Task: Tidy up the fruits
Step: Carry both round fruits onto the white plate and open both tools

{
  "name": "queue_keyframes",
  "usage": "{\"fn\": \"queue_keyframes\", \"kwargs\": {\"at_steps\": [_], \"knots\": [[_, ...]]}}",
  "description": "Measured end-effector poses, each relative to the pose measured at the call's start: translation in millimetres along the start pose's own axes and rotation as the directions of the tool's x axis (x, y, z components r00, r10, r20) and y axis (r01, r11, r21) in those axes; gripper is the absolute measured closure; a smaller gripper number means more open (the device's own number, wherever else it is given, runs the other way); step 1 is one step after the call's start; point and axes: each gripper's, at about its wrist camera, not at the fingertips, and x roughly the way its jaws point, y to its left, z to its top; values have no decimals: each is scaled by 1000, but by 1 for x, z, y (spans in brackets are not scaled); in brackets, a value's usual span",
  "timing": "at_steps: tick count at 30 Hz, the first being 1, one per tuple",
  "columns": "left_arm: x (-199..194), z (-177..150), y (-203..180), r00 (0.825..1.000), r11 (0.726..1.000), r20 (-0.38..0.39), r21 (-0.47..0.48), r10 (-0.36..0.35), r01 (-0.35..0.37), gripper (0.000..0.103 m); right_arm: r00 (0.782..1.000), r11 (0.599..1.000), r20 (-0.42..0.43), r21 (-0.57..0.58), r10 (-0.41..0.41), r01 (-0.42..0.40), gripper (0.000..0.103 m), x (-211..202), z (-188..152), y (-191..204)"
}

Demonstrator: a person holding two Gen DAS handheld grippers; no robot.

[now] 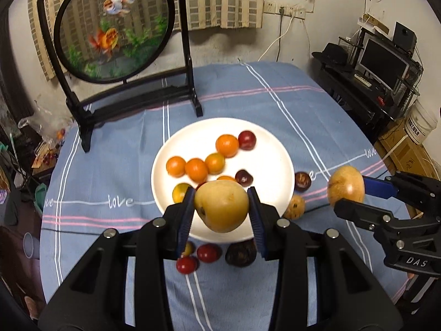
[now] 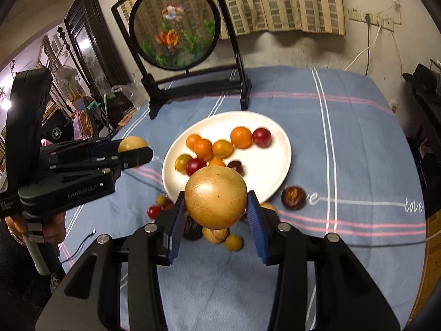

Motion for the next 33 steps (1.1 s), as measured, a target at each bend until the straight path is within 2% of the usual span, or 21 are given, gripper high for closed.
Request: {"fn": "queue_keyframes", "kwargs": {"at_steps": [10, 33], "knots": [[20, 15, 2, 1000, 1000, -14, -7, 11, -11, 64, 1000, 1000, 26, -19, 1, 0, 59, 8, 29, -6], [86, 33, 16, 994, 999, -94, -23, 47, -49, 64, 998, 999, -65, -41, -8, 5, 59, 77, 60, -23]]}}
